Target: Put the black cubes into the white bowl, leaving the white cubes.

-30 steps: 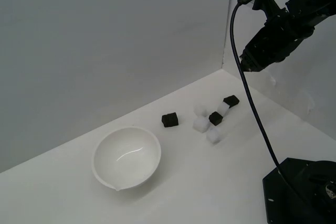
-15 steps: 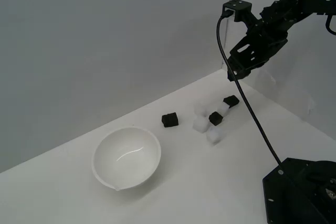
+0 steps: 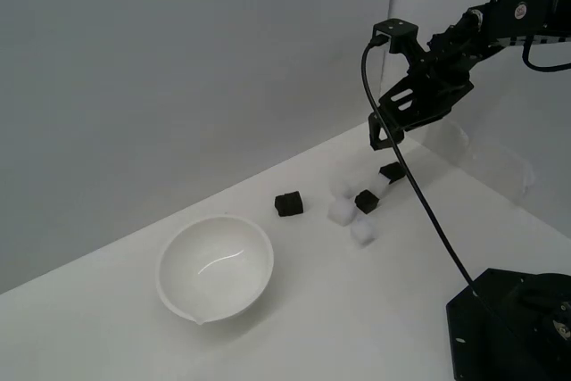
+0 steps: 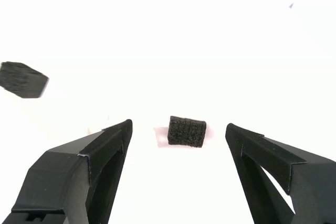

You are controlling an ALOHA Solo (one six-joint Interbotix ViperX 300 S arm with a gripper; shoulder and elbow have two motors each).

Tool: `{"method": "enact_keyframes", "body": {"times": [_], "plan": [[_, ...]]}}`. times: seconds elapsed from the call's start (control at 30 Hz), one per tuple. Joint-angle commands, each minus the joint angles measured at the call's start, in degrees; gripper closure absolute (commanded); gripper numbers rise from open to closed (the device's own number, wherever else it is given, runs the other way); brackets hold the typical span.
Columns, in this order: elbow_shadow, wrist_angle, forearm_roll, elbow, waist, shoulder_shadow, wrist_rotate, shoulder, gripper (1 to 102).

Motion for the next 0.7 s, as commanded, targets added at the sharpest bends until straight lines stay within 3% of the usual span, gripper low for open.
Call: {"method": "enact_keyframes", "body": {"times": [0.0, 0.23, 0.67], "plan": [[0.09, -0.35, -1.41, 0.26, 1.67, -0.53, 0.35, -0.88, 3], [0.00, -2.55, -1.41, 0.26, 3.08, -3.78, 0.35, -4.13, 3], [0.00, -3.25, -1.41, 0.26, 3.16, -9.76, 0.35, -10.11, 3]]}}
